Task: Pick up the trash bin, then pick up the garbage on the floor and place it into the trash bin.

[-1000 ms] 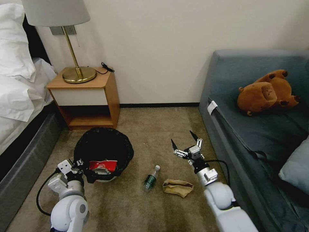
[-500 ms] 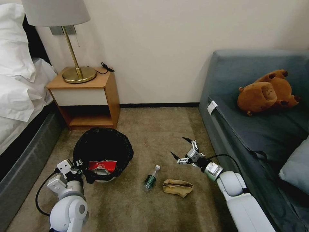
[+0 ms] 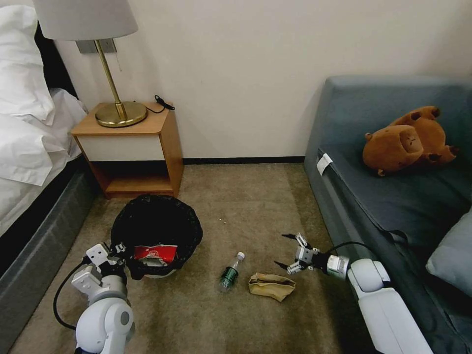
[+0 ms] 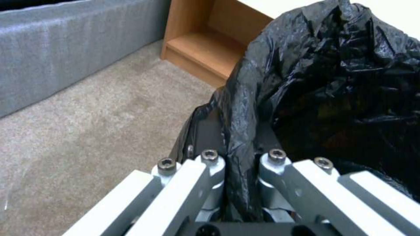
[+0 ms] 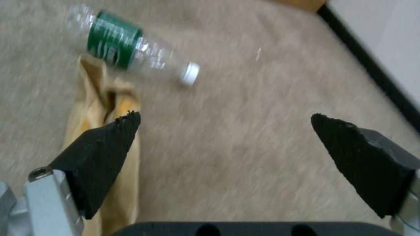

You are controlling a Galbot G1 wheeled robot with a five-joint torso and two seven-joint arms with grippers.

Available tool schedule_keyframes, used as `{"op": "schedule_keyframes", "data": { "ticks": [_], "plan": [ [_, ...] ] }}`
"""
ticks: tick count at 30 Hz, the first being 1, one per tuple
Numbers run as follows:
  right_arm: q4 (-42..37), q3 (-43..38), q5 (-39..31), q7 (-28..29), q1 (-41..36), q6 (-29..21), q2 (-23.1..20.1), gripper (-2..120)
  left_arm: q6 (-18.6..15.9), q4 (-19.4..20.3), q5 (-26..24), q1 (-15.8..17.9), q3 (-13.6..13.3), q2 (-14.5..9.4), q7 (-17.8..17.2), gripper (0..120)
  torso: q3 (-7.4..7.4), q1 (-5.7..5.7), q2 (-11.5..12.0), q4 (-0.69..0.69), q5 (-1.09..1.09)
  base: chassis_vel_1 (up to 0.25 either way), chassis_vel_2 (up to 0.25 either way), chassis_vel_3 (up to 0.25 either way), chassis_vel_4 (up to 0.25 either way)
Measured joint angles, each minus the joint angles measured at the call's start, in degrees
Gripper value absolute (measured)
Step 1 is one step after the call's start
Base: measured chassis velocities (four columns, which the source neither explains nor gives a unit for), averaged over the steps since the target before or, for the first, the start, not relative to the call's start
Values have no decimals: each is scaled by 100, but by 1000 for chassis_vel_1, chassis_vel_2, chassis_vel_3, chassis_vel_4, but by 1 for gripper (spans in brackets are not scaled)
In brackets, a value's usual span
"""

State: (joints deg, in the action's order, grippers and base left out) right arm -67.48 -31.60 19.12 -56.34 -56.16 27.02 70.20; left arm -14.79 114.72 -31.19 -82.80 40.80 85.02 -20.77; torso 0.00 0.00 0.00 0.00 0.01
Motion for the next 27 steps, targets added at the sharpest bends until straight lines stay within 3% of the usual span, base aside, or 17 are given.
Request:
{"op": "schedule_keyframes", "data": {
  "ticks": [7,27],
  "plan": [
    [934,-8,-319,-376,206,31,-16,100,0,4,19,2,-1,22,-3,4,0,0,0,3,1,0,0,0,0],
    [1962,164,-145,-153,364,246,38,100,1,64,24,-60,19,47,-16,4,0,0,0,0,-1,0,0,0,0]
  ]
}}
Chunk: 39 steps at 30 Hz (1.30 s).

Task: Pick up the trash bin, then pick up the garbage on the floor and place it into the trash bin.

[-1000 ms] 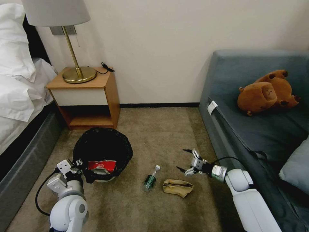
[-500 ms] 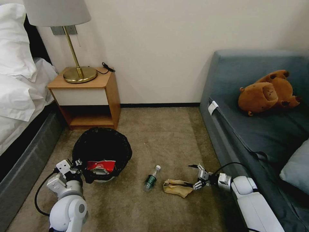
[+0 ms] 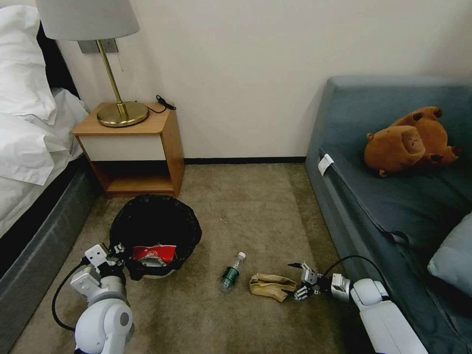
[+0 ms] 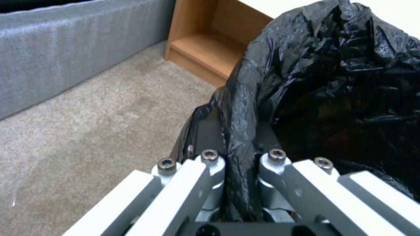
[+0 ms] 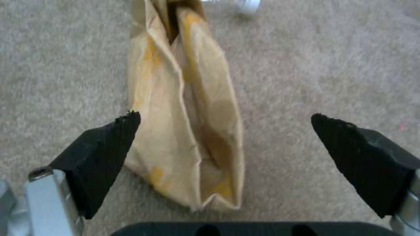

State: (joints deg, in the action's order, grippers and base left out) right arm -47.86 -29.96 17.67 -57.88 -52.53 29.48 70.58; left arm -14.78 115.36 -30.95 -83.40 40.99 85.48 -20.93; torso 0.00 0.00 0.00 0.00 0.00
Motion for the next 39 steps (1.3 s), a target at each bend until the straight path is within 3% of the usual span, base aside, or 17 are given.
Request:
{"op": "schedule_keyframes", "data": {
  "ticks": [21,30,32,33,37,39],
  "plan": [
    [761,-15,-7,252,252,124,96,96,8,30,0,-16,19,-4,0,4,0,0,0,-1,0,0,0,0,0],
    [976,-112,-32,264,276,260,157,60,10,77,18,-30,26,-6,-1,4,0,0,0,-1,0,0,0,0,0],
    [977,-113,-32,264,276,263,156,59,10,80,18,-30,26,-6,-2,4,0,0,0,-1,-1,0,0,0,0],
    [977,-117,-33,265,276,274,149,48,10,86,20,-30,25,-4,-4,4,0,0,0,-1,0,0,0,0,0],
    [974,-123,-40,272,276,280,142,39,7,89,30,-31,16,4,-7,4,0,0,0,0,0,0,0,0,0],
    [963,-136,-59,275,266,281,141,28,6,92,31,-34,14,5,-8,4,0,0,0,0,0,0,0,0,0]
  ]
}}
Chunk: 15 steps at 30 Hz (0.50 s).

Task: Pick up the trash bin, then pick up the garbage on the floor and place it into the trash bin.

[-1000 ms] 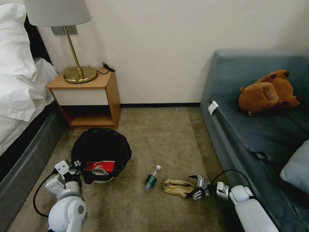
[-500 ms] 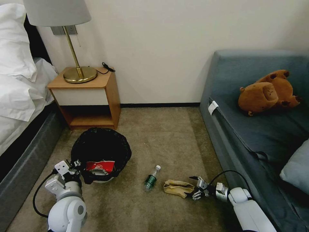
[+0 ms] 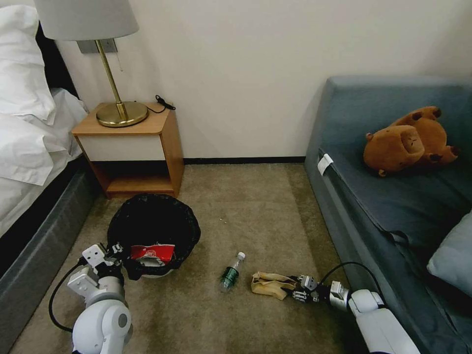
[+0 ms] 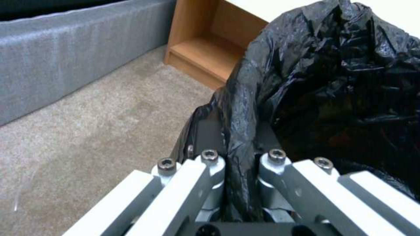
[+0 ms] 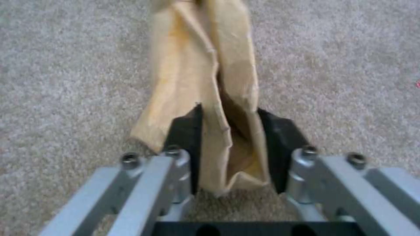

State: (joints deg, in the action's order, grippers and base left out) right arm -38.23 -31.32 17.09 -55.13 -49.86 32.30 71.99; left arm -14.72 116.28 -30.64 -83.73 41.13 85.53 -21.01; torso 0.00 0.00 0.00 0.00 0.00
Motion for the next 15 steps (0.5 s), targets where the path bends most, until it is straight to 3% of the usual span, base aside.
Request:
{"op": "schedule_keyframes", "data": {
  "ticks": [8,15],
  "plan": [
    [-5,-25,-43,33,-41,14,-12,1,-6,23,-2,9,19,-13,-3,4,0,0,0,0,1,0,0,0,0],
    [-65,-37,-62,67,-99,37,-44,0,-8,35,-12,5,20,-14,-5,4,0,0,0,1,2,0,0,0,0]
  ]
}}
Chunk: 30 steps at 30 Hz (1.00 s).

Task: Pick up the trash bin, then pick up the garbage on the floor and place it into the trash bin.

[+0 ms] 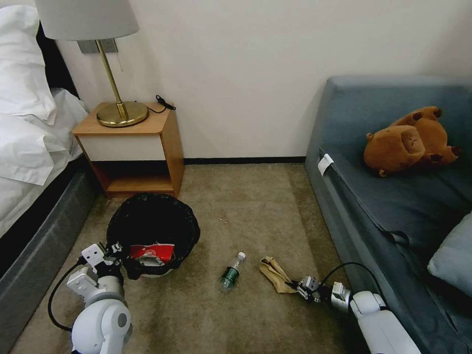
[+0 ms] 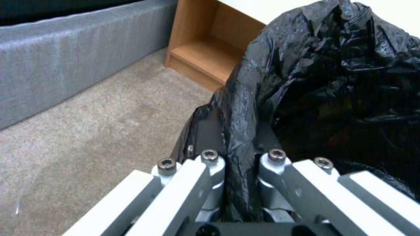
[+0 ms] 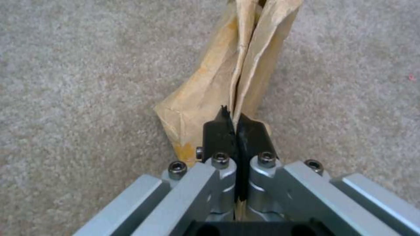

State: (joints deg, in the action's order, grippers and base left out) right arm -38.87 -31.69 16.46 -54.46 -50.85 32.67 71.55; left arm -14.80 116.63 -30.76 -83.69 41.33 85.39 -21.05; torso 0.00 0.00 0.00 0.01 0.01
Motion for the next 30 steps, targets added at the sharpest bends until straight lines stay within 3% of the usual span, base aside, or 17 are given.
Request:
{"op": "schedule_keyframes", "data": {
  "ticks": [12,15,18,30],
  "plan": [
    [-65,25,-227,177,15,2,-7,0,0,3,1,-5,-1,11,-1,4,0,0,0,-2,-2,0,0,0,0],
    [-143,202,-769,487,6,17,-11,0,-1,3,1,-6,1,10,-1,4,0,0,0,-2,-4,0,0,0,0],
    [-450,401,-1567,960,-71,32,10,0,-1,-6,5,-1,-1,11,-1,4,0,0,0,-2,-4,0,0,0,0],
    [-2013,680,-2090,1667,-342,77,112,0,0,-40,37,18,-37,30,-2,4,0,0,0,-1,-3,0,0,0,0]
  ]
}}
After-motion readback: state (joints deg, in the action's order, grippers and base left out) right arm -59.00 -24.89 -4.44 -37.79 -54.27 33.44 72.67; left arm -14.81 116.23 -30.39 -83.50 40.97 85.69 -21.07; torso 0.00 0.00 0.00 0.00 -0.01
